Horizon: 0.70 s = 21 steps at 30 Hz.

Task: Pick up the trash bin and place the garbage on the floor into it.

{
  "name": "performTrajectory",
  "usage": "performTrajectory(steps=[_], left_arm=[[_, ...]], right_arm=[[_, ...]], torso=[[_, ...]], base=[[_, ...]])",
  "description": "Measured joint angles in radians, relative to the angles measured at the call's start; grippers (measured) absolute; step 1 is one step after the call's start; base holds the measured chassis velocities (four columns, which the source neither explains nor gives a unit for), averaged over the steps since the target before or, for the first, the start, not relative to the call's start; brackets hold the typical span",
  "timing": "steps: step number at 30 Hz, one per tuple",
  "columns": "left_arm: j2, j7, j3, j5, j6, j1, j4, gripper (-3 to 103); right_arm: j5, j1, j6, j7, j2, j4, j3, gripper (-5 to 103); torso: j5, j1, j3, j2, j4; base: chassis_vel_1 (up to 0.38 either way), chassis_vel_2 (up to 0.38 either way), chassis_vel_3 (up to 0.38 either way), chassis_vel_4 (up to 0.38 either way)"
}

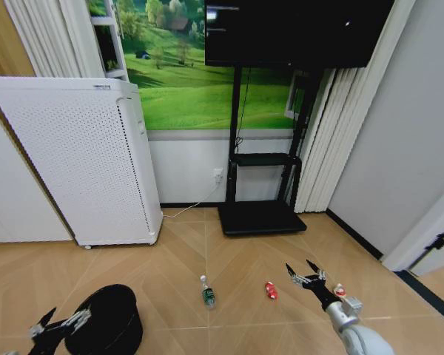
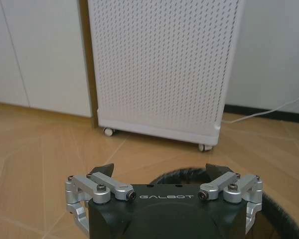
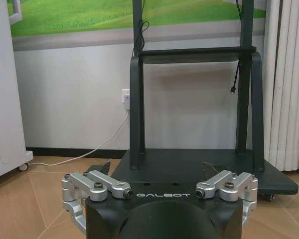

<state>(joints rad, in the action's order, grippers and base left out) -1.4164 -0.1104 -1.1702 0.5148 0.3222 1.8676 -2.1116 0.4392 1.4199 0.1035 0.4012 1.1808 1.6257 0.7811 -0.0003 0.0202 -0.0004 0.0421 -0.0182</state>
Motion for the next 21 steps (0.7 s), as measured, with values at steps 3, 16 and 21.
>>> performTrajectory(steps=[3,16,21], left_arm=[[0.003,0.013,-0.002,0.011,0.061,0.000,0.035,100],[0.030,0.057,0.075,-0.036,0.203,-0.070,0.122,100],[0.035,0.049,0.084,-0.030,0.199,-0.082,0.162,100]], right_arm=[[-0.004,-0.010,0.000,0.000,0.004,-0.020,-0.009,100],[-0.012,-0.018,0.004,-0.004,0.005,-0.057,-0.014,100],[-0.013,-0.018,0.005,-0.011,0.005,-0.063,-0.011,100]], torso=[[0.0002,0.000,0.000,0.001,0.0000],[0.0003,0.001,0.000,0.004,-0.0002],[0.0003,0.001,0.000,0.004,-0.0002]], base=[[0.000,0.000,0.000,0.000],[0.000,0.000,0.000,0.000],[0.000,0.000,0.000,0.000]])
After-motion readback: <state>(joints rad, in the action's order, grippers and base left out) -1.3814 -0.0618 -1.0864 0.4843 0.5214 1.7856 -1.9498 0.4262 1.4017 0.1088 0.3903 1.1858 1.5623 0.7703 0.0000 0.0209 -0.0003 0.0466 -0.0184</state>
